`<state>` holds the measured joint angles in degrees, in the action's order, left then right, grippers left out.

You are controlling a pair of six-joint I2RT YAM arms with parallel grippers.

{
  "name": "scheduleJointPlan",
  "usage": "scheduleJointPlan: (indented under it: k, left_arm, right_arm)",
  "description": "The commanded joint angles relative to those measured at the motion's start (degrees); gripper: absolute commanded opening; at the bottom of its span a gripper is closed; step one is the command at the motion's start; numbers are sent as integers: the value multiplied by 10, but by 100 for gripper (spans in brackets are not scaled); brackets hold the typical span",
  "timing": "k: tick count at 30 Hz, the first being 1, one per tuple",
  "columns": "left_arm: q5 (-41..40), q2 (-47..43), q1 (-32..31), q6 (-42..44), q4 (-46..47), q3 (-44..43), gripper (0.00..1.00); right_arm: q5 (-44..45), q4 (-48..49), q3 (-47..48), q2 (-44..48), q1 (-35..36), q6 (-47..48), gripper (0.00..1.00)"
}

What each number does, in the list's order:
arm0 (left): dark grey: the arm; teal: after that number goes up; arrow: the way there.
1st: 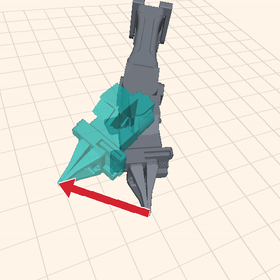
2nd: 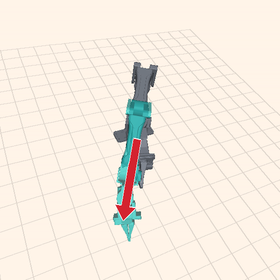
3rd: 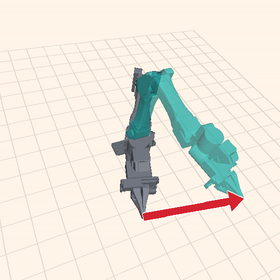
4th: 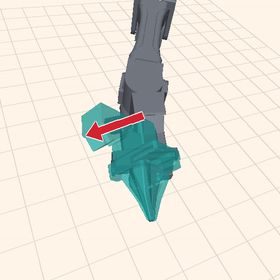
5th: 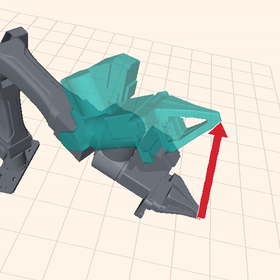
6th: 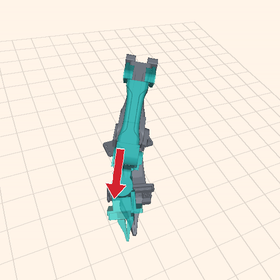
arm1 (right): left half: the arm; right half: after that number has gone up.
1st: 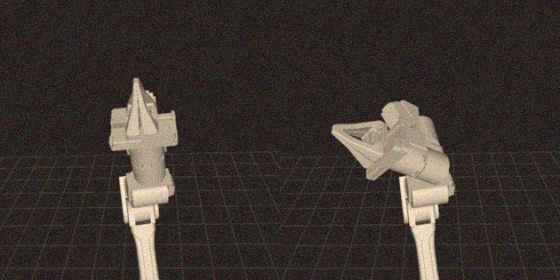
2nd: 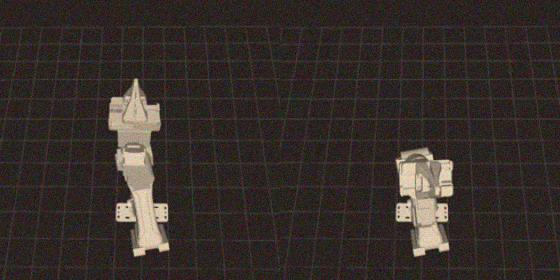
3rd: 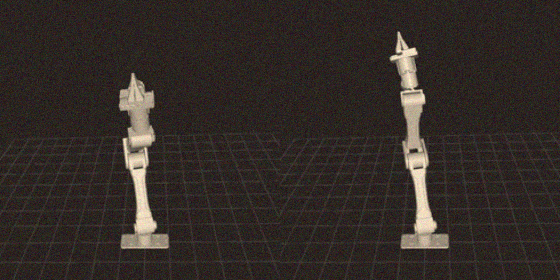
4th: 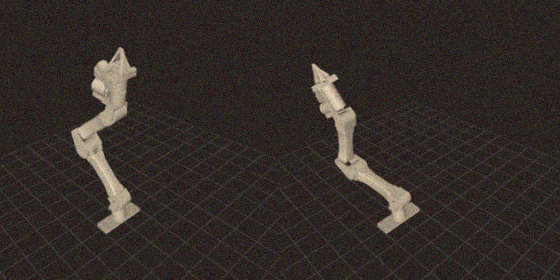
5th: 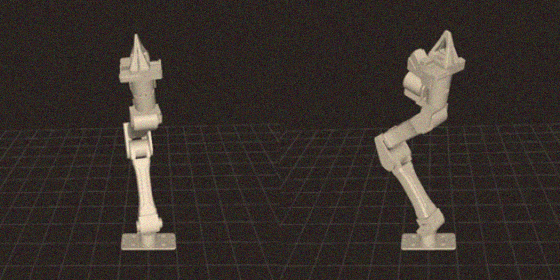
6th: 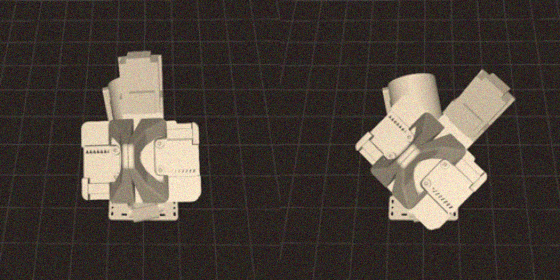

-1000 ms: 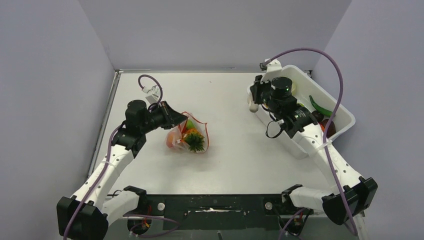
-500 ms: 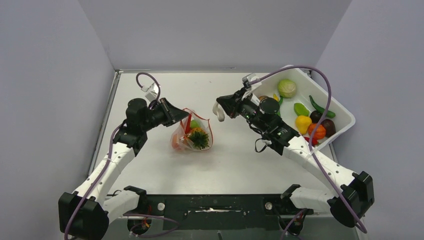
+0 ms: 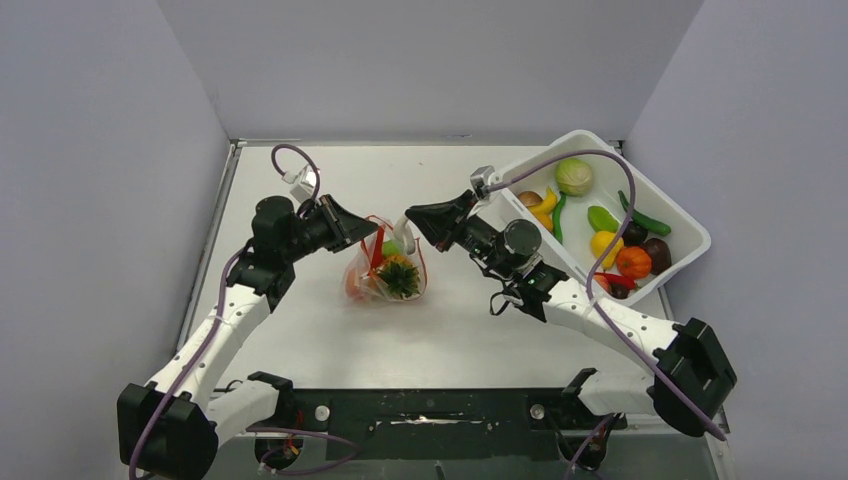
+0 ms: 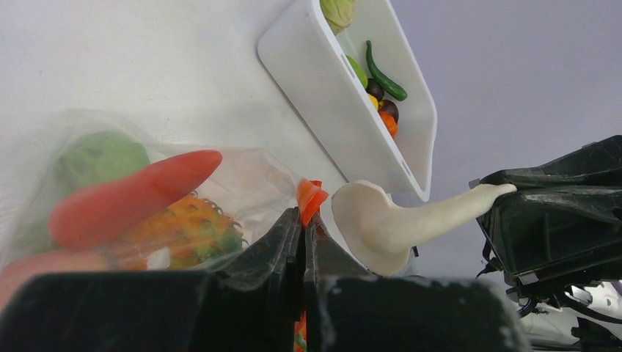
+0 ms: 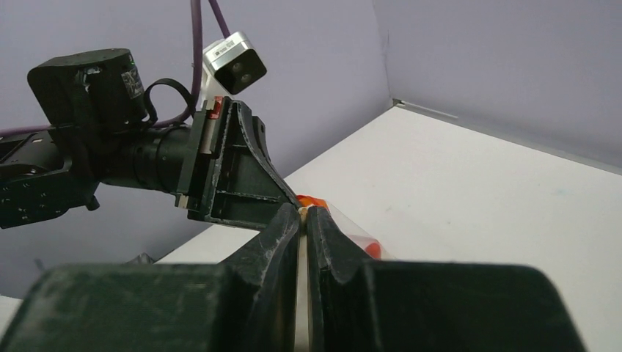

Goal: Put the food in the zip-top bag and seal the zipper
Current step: Place the fake vegetable in the zipper food storage bag.

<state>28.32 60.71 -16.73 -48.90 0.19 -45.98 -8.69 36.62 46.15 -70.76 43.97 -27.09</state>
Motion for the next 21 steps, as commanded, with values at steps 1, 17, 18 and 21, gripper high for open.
scheduleJointPlan:
  k: [1, 17, 18, 21]
  left_arm:
    - [8, -1, 4, -2, 50, -7, 0]
    - [18, -1, 4, -7, 53, -7, 0]
    - [18, -1, 4, -6, 51, -9, 0]
    - [20, -3, 4, -7, 50, -11, 0]
  right_arm:
    - [-12, 104, 10, -16, 18, -10, 0]
    - [-5, 197, -14, -107, 41, -23, 0]
    - [-2, 199, -17, -111, 41, -22, 0]
    - [6, 191, -23, -119, 41, -9, 0]
